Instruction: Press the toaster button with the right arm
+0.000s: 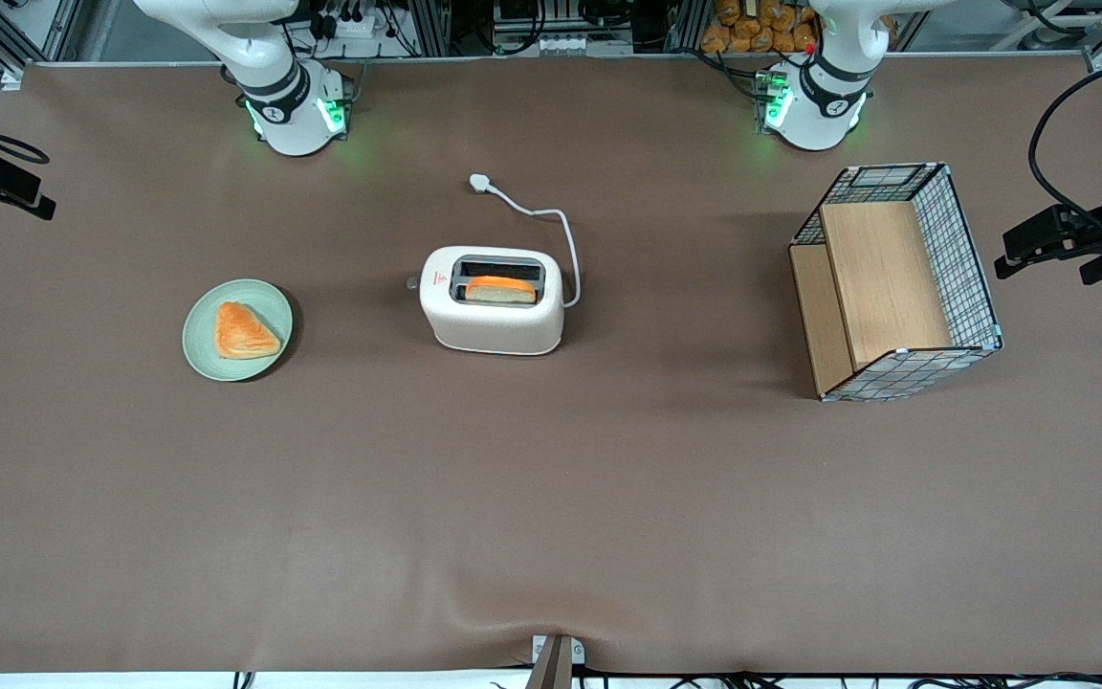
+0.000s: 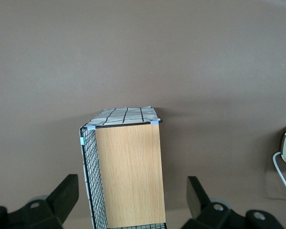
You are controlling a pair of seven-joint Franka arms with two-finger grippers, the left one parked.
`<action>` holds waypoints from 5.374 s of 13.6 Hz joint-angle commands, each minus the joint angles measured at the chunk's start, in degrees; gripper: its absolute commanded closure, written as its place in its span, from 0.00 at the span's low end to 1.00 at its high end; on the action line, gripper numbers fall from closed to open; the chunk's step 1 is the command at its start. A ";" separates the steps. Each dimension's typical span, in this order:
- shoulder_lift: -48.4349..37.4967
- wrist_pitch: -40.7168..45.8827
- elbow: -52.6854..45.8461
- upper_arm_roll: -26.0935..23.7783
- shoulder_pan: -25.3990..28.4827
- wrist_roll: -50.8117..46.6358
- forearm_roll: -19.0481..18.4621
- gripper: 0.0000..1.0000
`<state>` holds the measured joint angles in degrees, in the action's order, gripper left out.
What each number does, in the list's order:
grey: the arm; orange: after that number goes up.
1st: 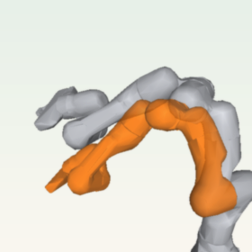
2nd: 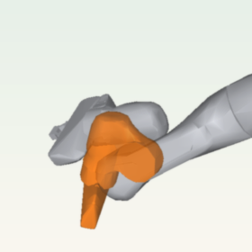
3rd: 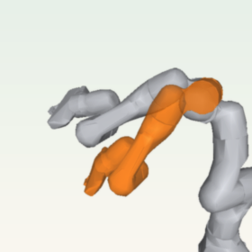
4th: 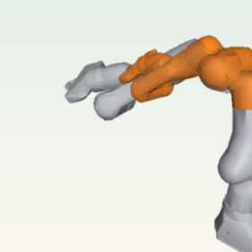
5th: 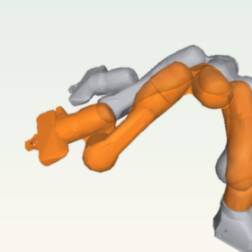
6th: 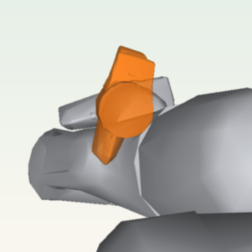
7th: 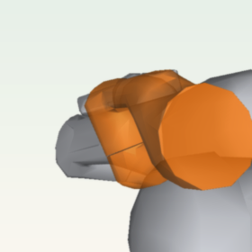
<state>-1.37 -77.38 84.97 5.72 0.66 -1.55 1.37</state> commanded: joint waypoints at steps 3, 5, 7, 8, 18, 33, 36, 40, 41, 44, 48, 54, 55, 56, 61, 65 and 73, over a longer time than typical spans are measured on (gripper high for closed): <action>0.06 0.83 -0.95 -0.45 -0.22 -0.29 -0.58 0.00; 0.75 1.00 -1.82 -0.45 -0.13 -0.29 -0.31 0.00; 2.25 2.49 -2.70 -0.54 -0.13 -0.12 -0.05 0.00; 2.69 3.02 -2.70 -0.54 0.04 -0.12 0.21 0.00; 9.99 8.83 1.15 -0.54 5.84 1.12 11.70 0.00; 15.25 -7.69 19.71 -0.54 12.26 1.20 32.10 0.00; 16.75 -11.02 19.71 -0.54 12.26 1.12 34.23 0.72; 17.37 -14.63 19.79 -0.63 13.39 1.37 34.40 1.00; 17.46 -14.90 19.88 -0.63 14.10 1.55 34.84 1.00; 17.20 -17.27 22.60 -0.63 16.39 2.69 35.10 1.00; 17.20 -19.82 25.94 -0.63 16.04 10.60 37.73 1.00; 16.84 -22.90 29.19 -0.63 16.48 13.41 38.53 1.00; 16.84 -23.34 29.90 -0.63 16.48 13.68 39.58 1.00; 16.84 -23.34 30.42 -0.63 16.57 13.94 40.89 1.00; 16.67 -25.45 32.89 -0.63 16.65 17.46 43.45 1.00; 16.58 -27.12 34.64 -0.63 16.65 21.32 46.17 1.00; 16.14 -30.81 36.49 -0.63 18.85 25.10 48.90 1.00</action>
<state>16.45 -106.87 119.12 4.79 18.94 21.08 47.82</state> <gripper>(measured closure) 0.987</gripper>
